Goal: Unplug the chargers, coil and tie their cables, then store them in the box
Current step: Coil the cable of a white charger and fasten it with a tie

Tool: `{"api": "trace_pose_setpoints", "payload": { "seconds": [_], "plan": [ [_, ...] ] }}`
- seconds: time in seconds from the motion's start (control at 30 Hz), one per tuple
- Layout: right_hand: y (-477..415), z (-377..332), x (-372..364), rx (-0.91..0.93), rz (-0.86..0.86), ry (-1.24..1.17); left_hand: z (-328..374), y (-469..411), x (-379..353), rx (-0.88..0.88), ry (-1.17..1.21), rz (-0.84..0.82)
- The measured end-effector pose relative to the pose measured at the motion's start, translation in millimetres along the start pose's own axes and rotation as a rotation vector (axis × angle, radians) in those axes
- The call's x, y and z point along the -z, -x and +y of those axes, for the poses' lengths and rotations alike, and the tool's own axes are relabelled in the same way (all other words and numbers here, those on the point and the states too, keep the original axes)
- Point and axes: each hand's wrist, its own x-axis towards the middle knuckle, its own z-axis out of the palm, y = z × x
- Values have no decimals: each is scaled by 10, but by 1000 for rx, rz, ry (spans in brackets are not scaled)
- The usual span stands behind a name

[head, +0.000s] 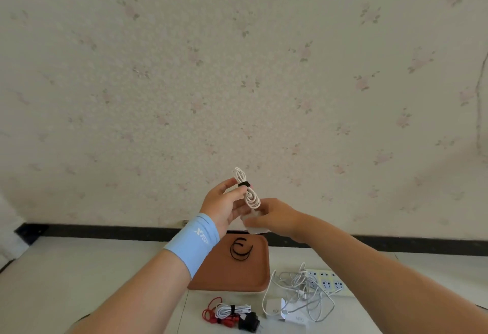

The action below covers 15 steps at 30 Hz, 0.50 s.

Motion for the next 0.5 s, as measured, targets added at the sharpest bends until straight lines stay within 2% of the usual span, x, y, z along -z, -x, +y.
{"api": "trace_pose_setpoints", "payload": {
  "seconds": [0.07,0.17,0.3,0.4,0.5],
  "plan": [
    [-50,47,-67,-10,23,-60,-78,-28,123,13,19,-1],
    [-82,109,-119,-71,-58,-143,-160,-37,294,-2,-193,18],
    [-125,193,-156,-124,-37,-83,-252,-73,479,-11,-259,135],
    [-139,318,-156,-120,-96,-16,-309,-81,596,6,-332,132],
    [-139,485,-156,-148,-87,39,-357,-140,765,-67,-818,30]
  ]
}}
